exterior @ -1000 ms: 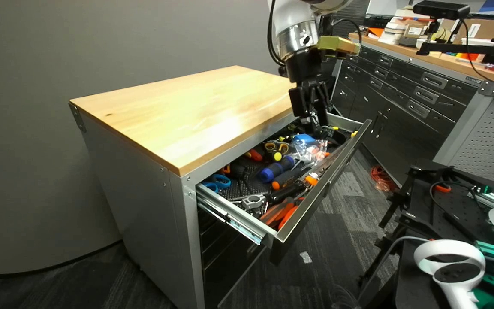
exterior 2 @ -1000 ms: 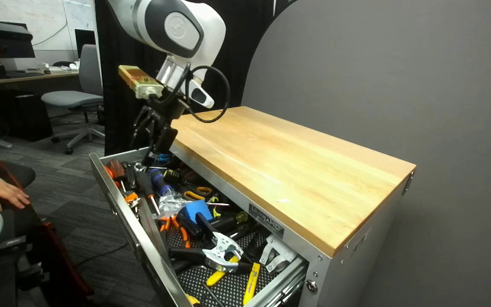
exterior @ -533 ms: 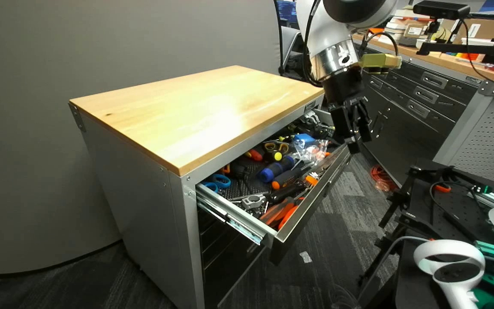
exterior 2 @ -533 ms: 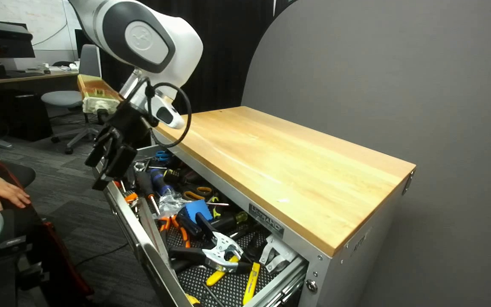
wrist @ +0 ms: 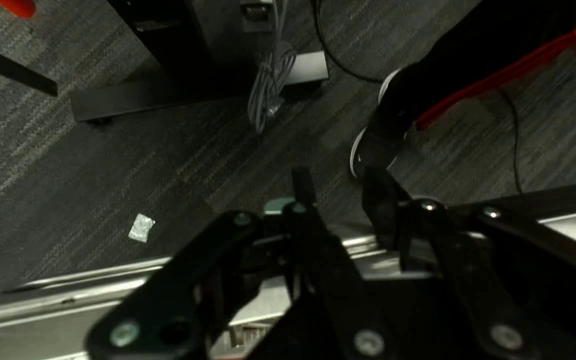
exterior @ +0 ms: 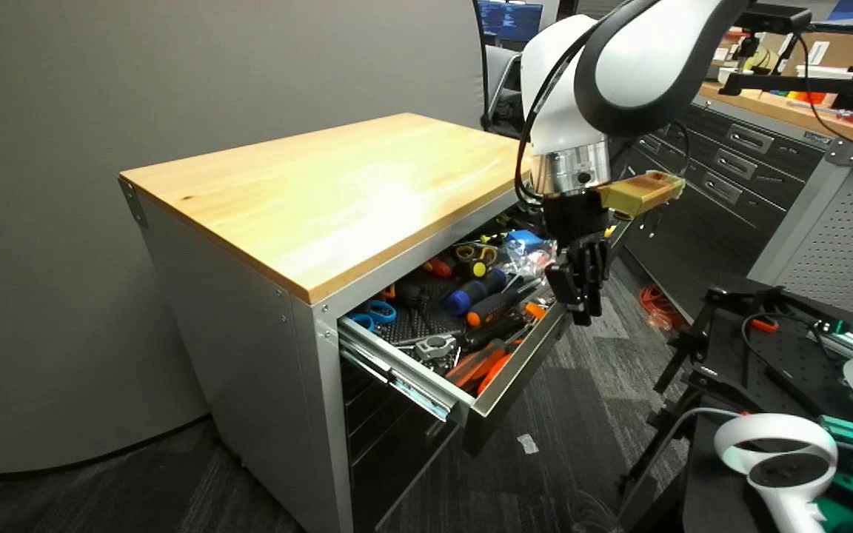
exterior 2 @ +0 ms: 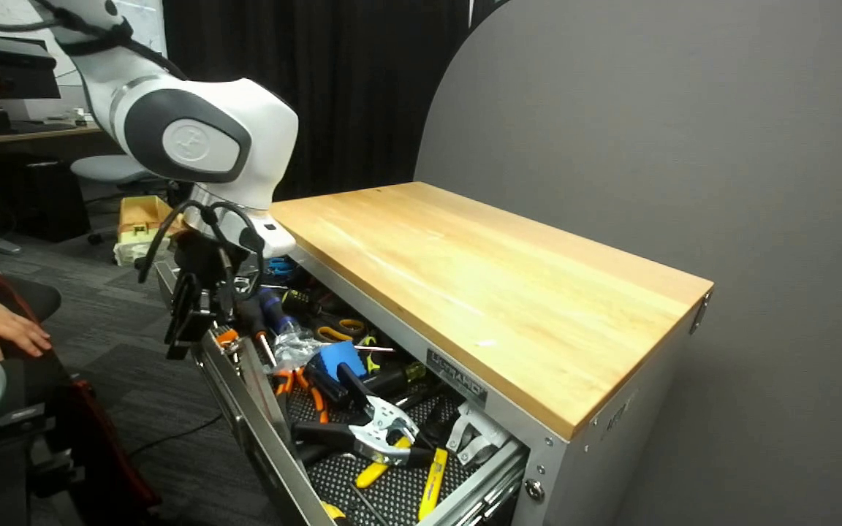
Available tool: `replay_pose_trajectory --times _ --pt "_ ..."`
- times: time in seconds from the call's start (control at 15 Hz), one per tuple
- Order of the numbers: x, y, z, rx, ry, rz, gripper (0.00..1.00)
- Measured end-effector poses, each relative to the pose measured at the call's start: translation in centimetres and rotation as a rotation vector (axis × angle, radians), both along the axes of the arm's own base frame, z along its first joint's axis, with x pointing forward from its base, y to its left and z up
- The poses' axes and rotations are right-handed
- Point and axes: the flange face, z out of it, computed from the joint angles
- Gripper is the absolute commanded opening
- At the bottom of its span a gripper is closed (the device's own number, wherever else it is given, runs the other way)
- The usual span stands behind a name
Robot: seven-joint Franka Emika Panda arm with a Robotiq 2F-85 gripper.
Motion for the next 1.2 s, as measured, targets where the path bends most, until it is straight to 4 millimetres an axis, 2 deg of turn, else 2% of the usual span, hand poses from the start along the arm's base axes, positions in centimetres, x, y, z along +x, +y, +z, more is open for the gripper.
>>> replay_pose_trajectory --times 0.2,0.27,0.53,0.73,1.2 --pt "0.3 1.9 0.3 -0.035 -0.113 -0.042 0.01" --pt "0.5 2.4 0.4 -0.044 -0.150 -0.058 0.07" --pt "1.8 5.0 0.7 -0.070 -0.320 -0.091 0.09" --pt "3.2 7.0 0.7 -0.102 -0.454 -0.082 0.07" --pt "7.4 10.5 -0.5 -0.231 -0.720 -0.049 0.09"
